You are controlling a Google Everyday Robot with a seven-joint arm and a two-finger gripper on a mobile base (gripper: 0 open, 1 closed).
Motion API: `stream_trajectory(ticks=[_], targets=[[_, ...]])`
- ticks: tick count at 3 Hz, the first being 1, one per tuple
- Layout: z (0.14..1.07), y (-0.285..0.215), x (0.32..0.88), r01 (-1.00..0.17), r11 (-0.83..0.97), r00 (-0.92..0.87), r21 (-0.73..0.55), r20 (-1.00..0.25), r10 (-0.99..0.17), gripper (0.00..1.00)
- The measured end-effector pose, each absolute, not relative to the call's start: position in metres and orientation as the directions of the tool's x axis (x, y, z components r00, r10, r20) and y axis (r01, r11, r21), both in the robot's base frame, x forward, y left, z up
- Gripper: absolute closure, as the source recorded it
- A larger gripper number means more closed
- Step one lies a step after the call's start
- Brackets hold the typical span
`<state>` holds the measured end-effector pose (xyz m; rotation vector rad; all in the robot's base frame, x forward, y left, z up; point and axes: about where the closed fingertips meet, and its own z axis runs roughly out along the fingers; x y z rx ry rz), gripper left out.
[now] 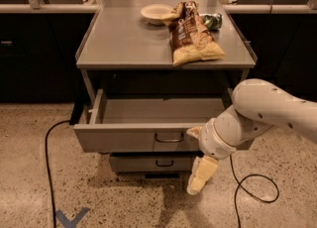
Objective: Close top drawer
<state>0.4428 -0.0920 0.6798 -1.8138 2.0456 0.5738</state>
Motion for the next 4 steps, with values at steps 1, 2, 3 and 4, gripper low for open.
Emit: stream_trajectory(ticks=[1,2,3,4], targets=[[0.662,-0.102,0.443,-0.987,0.129,-0.159,0.094,-0.498,-0.853,0.00],[0.663,-0.128,0.463,-0.982,0.173,-0.186,0.072,-0.479,-0.858,0.00],[0.677,-0.154,0.492,-0.976,0.216,-0.203,0.028,-0.481,-0.853,0.00],[0.677,-0.154,0.492,-0.976,0.216,-0.203,0.028,-0.481,-0.853,0.00]])
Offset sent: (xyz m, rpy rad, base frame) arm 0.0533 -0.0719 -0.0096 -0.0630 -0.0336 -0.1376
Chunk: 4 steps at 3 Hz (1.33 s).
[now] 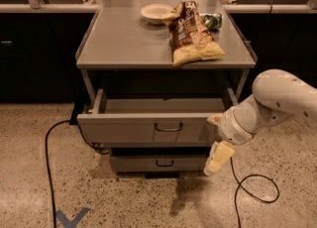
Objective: Close top drawer
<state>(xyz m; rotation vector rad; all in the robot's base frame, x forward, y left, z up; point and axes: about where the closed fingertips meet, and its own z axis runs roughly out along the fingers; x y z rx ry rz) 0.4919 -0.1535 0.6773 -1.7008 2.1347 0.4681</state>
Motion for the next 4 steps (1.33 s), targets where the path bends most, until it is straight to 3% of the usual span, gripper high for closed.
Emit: stream_trajectory(ticks=[2,4], targets=[[0.658,-0.128,0.498,-0.990,0.133,-0.138,0.049,-0.540,-0.830,0.00],[0.651,-0.095,0.519,-0.999,0.025,-0.037,0.031,-0.509,-0.860,0.00]])
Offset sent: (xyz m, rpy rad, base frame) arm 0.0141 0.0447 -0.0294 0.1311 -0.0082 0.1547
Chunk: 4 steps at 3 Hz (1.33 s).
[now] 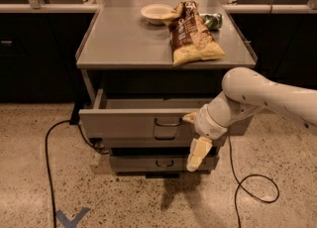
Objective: Close top drawer
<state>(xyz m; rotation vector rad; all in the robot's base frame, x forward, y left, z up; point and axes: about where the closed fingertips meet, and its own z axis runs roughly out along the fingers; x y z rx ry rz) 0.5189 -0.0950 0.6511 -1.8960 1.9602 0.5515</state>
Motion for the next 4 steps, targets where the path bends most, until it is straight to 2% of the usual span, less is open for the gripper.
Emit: stream_trajectory(ticks=[1,2,3,4], targets=[[0.651,-0.095,0.519,-0.999,0.025,-0.037,0.031,-0.509,-0.860,0.00],[0.660,-0.109,0.535,-0.999,0.050,-0.050,0.012,-0.484,-0.874,0.00],[0.681,-0.123,0.577,-0.998,0.051,-0.033,-0.027,-0.447,-0.894,0.00],[0.682,-0.122,0.579,-0.998,0.051,-0.032,-0.029,-0.448,-0.893,0.00]])
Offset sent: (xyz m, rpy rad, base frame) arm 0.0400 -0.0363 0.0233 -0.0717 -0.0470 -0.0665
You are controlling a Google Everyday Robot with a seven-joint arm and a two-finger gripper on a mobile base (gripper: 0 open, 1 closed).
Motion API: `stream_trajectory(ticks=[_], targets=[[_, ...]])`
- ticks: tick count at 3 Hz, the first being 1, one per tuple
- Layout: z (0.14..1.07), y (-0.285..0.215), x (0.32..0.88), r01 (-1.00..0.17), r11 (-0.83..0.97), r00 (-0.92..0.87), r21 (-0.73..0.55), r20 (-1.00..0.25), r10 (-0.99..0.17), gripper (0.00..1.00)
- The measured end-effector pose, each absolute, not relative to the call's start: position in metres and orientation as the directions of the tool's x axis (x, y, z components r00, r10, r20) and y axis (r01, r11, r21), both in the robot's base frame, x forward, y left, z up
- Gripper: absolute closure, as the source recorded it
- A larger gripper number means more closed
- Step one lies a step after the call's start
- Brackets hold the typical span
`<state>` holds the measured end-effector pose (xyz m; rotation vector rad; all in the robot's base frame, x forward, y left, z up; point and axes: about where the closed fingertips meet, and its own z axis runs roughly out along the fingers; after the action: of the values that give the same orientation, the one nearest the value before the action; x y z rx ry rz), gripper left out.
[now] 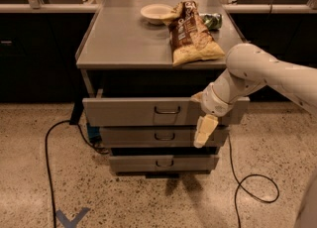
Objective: Close top drawer
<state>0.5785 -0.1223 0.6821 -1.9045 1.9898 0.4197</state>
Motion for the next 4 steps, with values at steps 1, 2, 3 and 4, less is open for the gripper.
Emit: stream_trajectory(ticks=[1,2,3,4], targets=[[0.674,-0.115,0.583,-0.999,0.043,-0.037,-0.002,-0.459,-0.887,0.00],[0.674,-0.115,0.583,-0.999,0.043,-0.037,-0.002,-0.459,-0.887,0.00],[0.682,-0.112,0.580,-0.999,0.035,-0.017,-0.031,-0.453,-0.891,0.00],[0.693,-0.104,0.574,-0.997,0.006,0.030,-0.082,-0.432,-0.901,0.00]])
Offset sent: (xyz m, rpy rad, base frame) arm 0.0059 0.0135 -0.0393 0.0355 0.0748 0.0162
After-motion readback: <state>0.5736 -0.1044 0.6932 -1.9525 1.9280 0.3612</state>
